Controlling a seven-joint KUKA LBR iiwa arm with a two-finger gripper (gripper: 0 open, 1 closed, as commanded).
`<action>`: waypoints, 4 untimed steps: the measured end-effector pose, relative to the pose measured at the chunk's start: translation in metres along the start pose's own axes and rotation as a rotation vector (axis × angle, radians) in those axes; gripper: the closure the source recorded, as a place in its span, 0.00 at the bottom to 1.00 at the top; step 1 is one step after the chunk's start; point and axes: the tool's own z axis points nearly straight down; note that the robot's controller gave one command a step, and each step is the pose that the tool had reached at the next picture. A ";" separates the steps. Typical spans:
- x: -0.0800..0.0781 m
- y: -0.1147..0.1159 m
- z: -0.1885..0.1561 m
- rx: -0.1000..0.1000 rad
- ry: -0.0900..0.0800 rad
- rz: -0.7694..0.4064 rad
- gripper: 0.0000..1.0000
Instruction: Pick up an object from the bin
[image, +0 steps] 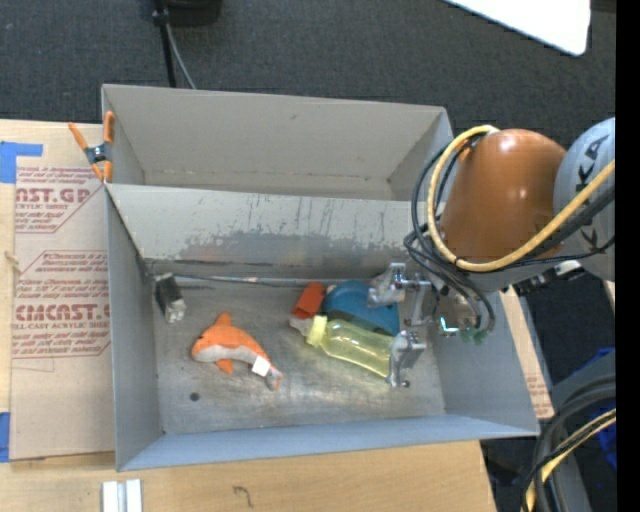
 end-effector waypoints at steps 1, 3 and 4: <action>-0.002 0.000 -0.003 0.000 -0.008 0.000 0.00; -0.016 -0.016 0.114 0.012 -0.017 0.014 0.00; -0.029 -0.013 0.109 0.007 -0.070 0.013 1.00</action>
Offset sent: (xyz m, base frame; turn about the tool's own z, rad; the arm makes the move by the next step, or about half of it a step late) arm 0.0095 -0.0079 -0.1296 0.0059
